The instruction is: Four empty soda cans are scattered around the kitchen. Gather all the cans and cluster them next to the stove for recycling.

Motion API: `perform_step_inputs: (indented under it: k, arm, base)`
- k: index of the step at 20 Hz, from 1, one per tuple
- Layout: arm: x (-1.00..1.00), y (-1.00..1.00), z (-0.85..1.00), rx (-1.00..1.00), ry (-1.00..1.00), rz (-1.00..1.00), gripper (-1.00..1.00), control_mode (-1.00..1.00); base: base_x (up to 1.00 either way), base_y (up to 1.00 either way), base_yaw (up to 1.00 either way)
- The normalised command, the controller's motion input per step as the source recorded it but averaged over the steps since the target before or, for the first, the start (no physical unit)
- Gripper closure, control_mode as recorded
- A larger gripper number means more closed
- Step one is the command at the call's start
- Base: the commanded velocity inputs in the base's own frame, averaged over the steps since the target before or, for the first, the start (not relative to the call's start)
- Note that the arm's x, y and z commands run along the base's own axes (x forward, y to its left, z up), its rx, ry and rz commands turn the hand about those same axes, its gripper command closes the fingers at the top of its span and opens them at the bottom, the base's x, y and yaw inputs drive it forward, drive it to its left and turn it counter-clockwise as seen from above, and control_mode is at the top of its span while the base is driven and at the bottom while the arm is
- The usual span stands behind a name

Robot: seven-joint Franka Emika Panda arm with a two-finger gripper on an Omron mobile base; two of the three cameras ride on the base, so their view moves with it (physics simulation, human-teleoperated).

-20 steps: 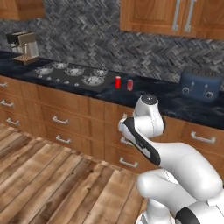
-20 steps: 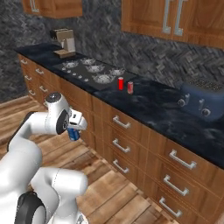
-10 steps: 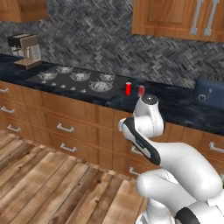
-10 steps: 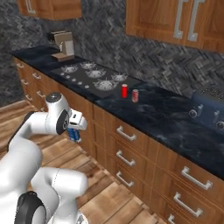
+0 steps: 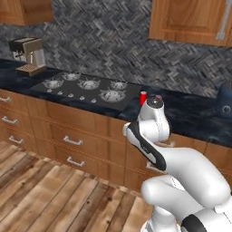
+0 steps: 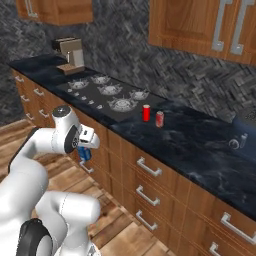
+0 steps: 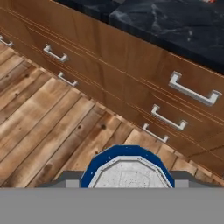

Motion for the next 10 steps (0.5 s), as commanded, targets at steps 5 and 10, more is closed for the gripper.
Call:
perform_step_inputs:
  k: [5,10]
  arm:
    - [0.0,0.0,0.0,0.0,0.0,0.0,1.0,1.0]
    - [0.0,0.0,0.0,0.0,0.0,0.0,1.0,1.0]
  base:
    - [0.62,0.08,0.0]
    - [0.62,0.08,-0.05]
